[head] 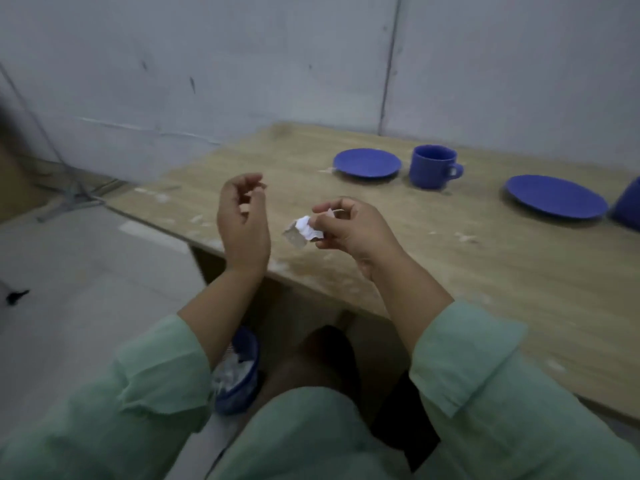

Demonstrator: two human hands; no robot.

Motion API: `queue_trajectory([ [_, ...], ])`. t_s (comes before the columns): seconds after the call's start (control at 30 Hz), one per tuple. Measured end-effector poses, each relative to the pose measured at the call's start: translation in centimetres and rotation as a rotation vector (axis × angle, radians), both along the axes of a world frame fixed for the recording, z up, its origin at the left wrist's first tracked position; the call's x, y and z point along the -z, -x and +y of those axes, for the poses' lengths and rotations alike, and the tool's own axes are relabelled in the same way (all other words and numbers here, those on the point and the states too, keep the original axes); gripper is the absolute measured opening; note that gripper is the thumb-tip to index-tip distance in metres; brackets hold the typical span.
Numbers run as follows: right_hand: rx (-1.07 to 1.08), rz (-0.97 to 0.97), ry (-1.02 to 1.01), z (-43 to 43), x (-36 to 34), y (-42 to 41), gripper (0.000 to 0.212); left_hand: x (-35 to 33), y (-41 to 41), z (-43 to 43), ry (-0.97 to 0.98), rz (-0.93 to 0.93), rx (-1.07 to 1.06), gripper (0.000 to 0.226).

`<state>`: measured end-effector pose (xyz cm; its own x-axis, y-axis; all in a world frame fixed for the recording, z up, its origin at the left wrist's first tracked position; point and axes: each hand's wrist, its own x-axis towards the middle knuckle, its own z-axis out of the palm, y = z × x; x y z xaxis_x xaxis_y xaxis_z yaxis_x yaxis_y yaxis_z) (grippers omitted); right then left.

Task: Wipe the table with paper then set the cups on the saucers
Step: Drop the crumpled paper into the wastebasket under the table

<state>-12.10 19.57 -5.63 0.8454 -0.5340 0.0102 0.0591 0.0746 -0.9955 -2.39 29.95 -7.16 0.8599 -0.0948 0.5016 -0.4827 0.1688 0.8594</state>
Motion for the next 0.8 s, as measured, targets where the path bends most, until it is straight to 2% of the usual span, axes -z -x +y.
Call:
queue_trajectory([
  [0.17, -0.183, 0.025, 0.228, 8.5, 2.7, -5.9, 0.010, 4.9, -4.8, 8.8, -0.040, 0.066, -0.260, 0.024],
  [0.33, -0.312, 0.211, 0.383, 13.4, 7.6, -11.5, 0.012, 10.6, -8.4, 13.6, -0.102, 0.281, -0.371, 0.026],
  [0.57, -0.324, 0.527, 0.484, 14.7, 15.4, -18.2, 0.014, 18.2, -12.5, 16.2, -0.432, 0.532, -0.240, 0.038],
  [0.7, -0.321, 0.671, 0.412, 15.0, 18.8, -21.2, 0.018, 21.8, -14.9, 17.4, -0.672, 0.637, -0.168, 0.047],
  [0.8, -0.282, 0.757, 0.328, 15.0, 20.3, -22.9, 0.027, 23.2, -16.5, 17.9, -0.743, 0.684, -0.166, 0.049],
])
